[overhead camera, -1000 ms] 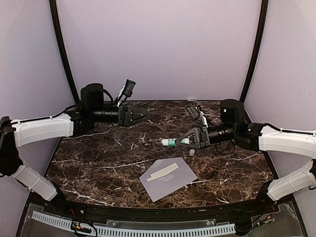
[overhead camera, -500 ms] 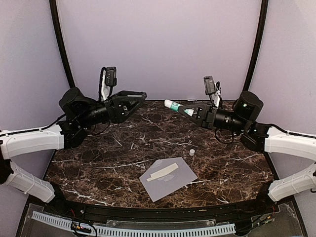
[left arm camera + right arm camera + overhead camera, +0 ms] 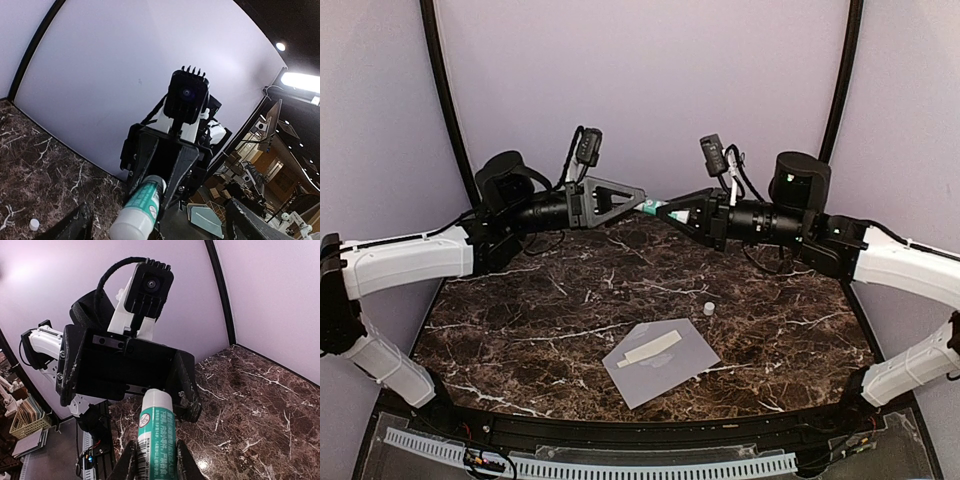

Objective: Place the letter into the envelope and seal it
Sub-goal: Adjust the solid glue.

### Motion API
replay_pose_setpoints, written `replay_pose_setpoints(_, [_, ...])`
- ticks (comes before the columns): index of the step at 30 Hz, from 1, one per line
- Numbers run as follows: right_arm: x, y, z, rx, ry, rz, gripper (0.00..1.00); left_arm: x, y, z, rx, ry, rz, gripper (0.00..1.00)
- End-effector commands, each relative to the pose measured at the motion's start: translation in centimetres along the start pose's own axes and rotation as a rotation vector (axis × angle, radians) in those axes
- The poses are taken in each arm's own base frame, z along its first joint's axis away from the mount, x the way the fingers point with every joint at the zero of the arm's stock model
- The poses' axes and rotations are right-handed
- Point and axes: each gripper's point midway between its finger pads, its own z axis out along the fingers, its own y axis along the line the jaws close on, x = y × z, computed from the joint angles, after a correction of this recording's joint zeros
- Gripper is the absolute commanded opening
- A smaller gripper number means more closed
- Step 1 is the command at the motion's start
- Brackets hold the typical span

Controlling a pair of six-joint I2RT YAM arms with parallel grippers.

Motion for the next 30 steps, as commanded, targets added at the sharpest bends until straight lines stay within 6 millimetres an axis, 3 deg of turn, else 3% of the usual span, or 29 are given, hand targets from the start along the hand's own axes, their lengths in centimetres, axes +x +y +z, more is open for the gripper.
replay_pose_setpoints(1, [0.8, -0.1, 0.5, 0.029, 0.06, -0.071, 0.0, 1.0, -0.4, 0.3, 0.019, 0.097, -0.1, 0.9])
replay_pose_setpoints(5, [1.1, -0.1, 0.6, 0.037, 0.085, -0.092, 0.0, 2.0, -0.2, 0.3, 0.024, 0.157, -0.151, 0.84])
replay_pose_setpoints(8, [1.4, 0.2, 0.8, 0.027, 0.105, -0.106, 0.0, 2.5, 0.1, 0.1, 0.033, 0.187, -0.194, 0.65])
replay_pose_setpoints(10, [1.2, 0.3, 0.9, 0.022, 0.105, -0.116, 0.0, 2.9, 0.3, 0.0, 0.041, 0.208, -0.226, 0.59])
replay_pose_setpoints(20, [1.9, 0.5, 1.0, 0.004, 0.145, -0.135, 0.0, 3.8, 0.4, -0.6, 0.087, 0.252, -0.311, 0.43])
replay_pose_setpoints(30, [2.5, 0.4, 1.3, 0.001, 0.176, -0.147, 0.0, 4.3, 1.0, -0.6, 0.085, 0.262, -0.344, 0.16])
